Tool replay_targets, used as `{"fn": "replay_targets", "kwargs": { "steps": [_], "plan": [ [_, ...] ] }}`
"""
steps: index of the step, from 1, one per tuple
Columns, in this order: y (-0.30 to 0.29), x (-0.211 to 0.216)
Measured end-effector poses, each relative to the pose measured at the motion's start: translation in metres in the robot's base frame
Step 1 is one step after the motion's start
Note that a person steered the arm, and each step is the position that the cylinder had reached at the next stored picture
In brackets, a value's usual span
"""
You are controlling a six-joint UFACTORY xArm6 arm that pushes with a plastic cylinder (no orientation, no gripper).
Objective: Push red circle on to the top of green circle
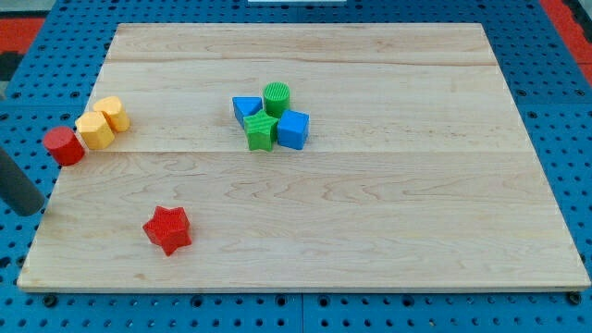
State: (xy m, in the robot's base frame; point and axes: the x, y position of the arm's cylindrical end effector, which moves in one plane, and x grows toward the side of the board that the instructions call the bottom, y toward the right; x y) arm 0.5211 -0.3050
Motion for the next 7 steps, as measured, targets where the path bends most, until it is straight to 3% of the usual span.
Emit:
{"fn": "replay_targets", "kwargs": {
  "steps": [2, 3, 4, 5, 7],
  "plan": [
    [0.000, -0.098],
    [0.021, -0.120],
    [0.059, -0.172],
    [0.063, -0.214],
    [0.044, -0.258]
  ]
}}
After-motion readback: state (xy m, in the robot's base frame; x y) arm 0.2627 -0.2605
